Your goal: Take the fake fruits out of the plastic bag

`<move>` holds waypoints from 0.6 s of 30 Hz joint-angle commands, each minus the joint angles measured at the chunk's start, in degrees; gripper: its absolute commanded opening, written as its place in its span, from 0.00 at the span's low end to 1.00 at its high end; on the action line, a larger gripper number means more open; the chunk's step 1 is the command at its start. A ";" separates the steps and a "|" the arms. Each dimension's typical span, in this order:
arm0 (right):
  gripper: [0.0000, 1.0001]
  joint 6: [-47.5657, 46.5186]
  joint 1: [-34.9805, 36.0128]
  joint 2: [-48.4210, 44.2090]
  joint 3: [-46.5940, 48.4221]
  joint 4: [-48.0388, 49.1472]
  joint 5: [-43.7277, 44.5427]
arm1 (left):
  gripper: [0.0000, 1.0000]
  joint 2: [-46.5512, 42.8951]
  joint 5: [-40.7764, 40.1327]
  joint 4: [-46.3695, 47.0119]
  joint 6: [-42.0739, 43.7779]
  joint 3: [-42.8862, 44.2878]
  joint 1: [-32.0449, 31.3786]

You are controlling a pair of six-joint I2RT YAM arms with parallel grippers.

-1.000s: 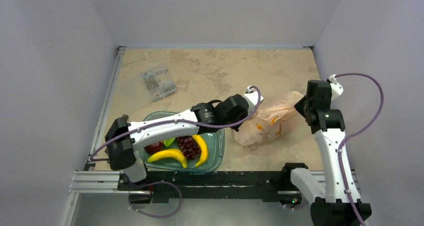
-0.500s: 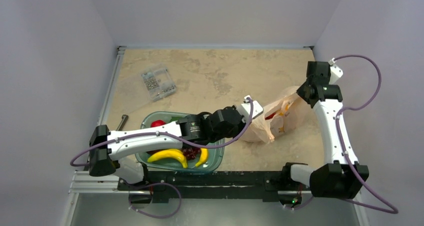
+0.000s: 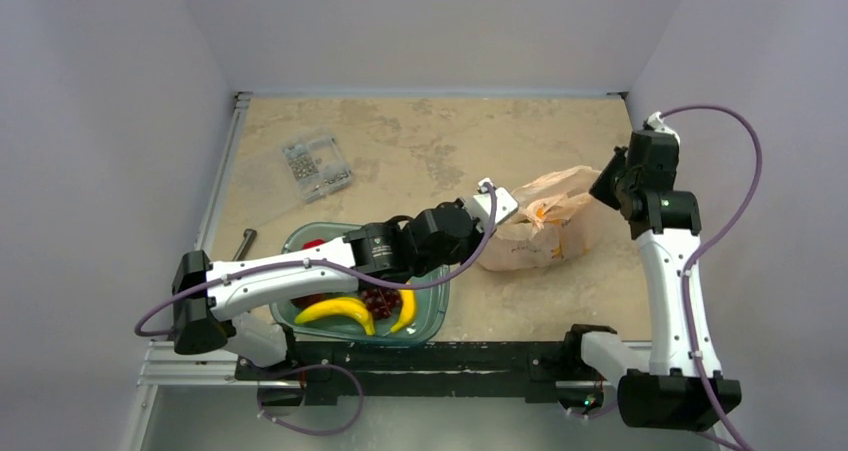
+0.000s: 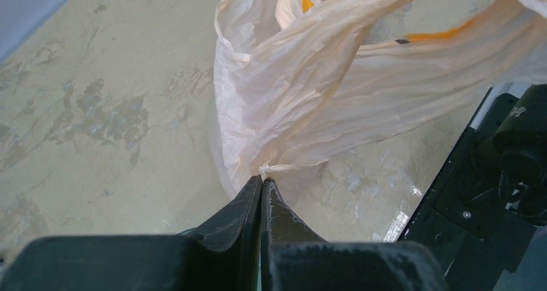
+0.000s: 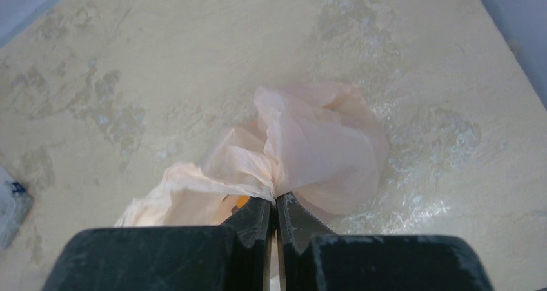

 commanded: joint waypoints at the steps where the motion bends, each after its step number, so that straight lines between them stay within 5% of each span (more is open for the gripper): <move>1: 0.00 -6.75 -0.14 -3.78 -3.35 -3.12 -10.70 | 0.00 -0.35 1.52 0.05 -1.75 1.56 2.18; 7: 0.00 -5.82 -0.19 -10.78 -9.06 -5.65 -19.23 | 0.00 2.49 7.98 -2.08 -5.86 5.60 9.34; 11: 0.00 -5.21 -0.19 -14.59 -11.19 -6.51 -15.99 | 0.00 7.57 13.51 -8.91 -8.62 14.45 14.64; 18: 0.00 -7.55 0.01 -15.85 -8.80 -7.44 -11.67 | 0.00 12.10 14.15 -9.00 -16.78 16.06 19.06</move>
